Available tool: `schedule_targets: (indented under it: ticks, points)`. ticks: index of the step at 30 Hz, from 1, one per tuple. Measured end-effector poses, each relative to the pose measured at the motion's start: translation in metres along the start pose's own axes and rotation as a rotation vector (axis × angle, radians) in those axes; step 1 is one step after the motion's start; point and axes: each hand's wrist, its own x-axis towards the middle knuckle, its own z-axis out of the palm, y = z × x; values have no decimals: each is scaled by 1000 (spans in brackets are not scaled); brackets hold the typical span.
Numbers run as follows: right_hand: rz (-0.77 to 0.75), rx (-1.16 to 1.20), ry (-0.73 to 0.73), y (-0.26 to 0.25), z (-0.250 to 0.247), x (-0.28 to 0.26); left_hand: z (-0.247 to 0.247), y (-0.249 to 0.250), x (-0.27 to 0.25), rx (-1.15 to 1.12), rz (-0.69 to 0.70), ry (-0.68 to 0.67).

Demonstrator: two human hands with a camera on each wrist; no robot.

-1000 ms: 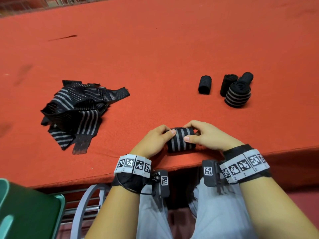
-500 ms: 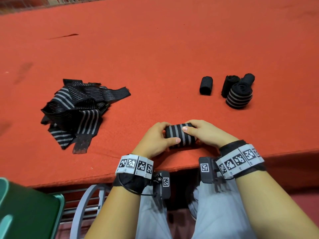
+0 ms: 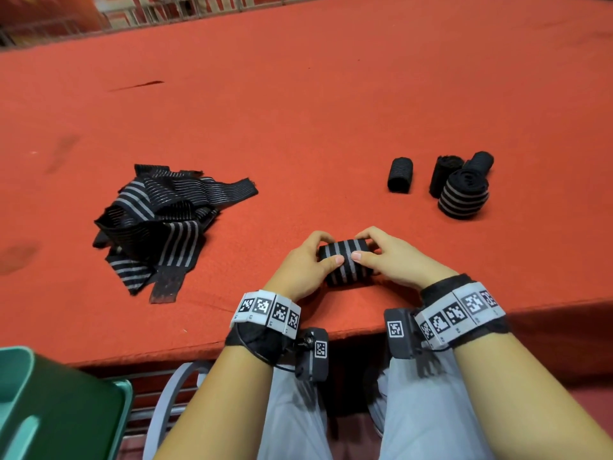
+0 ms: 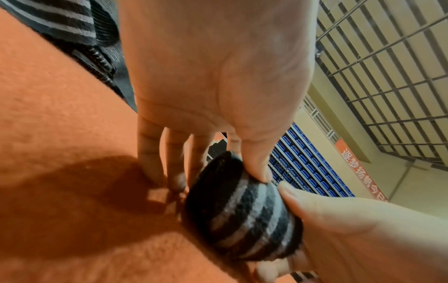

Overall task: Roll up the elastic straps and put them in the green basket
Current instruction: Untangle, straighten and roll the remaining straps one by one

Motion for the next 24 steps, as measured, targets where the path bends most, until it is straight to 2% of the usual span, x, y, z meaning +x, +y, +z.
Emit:
schedule_targets:
  ticks: [5,15,24]
  points:
    - [41,-9,-9,5,-2,8,6,5,8,192,94,109]
    - [98,-24,-46,-1,-4,20,5,6,20,201,13,54]
    - [147,12,-69,-10,-3,19,5,10,21,202,-7,34]
